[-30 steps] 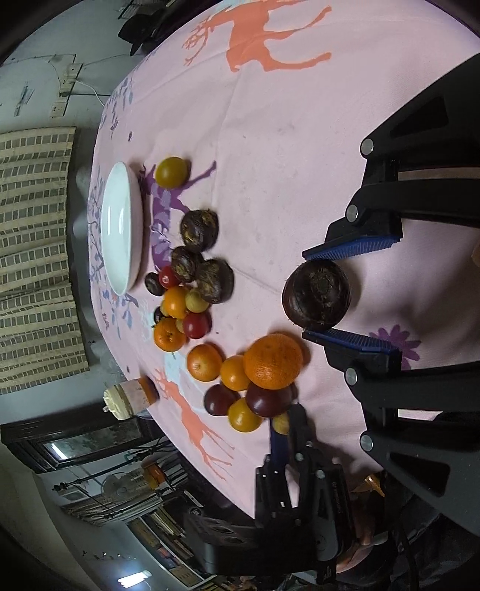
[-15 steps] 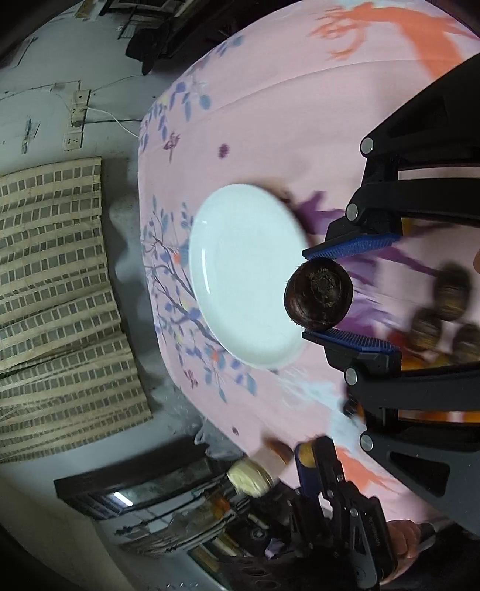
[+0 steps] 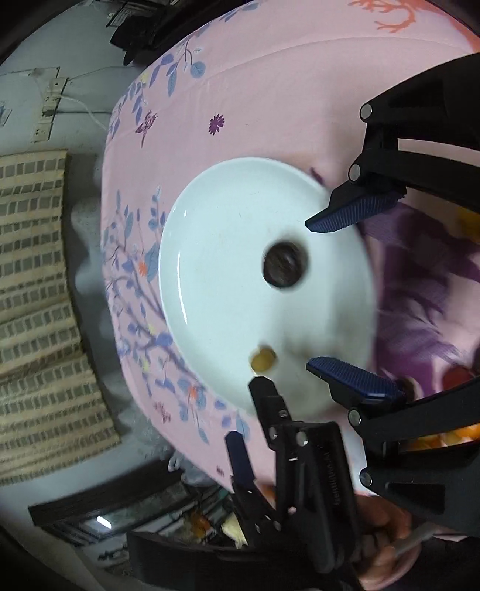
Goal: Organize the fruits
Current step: 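Place a small yellow fruit with the left tool while the right places a brown fruit, then drop a yellow tomato on the plate with the left tool while the right drops an orange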
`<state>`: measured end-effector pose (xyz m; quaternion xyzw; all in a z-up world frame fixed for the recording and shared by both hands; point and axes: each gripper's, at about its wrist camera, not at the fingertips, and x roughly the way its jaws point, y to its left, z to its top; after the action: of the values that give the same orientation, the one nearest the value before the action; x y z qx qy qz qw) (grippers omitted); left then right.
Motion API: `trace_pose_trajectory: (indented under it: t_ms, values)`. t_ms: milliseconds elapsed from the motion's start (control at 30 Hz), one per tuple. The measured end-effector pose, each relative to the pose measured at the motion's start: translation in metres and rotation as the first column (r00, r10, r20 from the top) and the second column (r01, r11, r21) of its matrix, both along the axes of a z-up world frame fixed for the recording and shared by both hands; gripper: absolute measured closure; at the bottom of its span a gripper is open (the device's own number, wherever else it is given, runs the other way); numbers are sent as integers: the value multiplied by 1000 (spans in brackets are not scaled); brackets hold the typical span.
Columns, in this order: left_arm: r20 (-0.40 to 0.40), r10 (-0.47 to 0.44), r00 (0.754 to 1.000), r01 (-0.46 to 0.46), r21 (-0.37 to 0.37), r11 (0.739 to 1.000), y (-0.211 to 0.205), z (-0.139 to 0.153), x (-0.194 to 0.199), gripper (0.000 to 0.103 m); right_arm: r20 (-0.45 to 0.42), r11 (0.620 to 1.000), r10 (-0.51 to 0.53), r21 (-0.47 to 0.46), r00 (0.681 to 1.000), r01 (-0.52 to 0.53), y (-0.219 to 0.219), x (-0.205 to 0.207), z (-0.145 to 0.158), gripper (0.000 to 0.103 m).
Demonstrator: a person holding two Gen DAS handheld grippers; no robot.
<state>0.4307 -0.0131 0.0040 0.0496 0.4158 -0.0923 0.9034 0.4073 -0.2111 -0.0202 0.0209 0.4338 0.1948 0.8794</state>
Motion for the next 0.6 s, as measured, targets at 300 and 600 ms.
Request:
trace_pose_trajectory:
  t_ms: [300,600]
  values:
    - [48,-63,997,65,-45,997,41,22,-158,6,87,963,269,-35,959,-267,7,-174,20,27]
    - [34,-192,981,194,-67,979,69,-12,-289,6,-43,853,518,-39,854,-520,23,-269,-22,36]
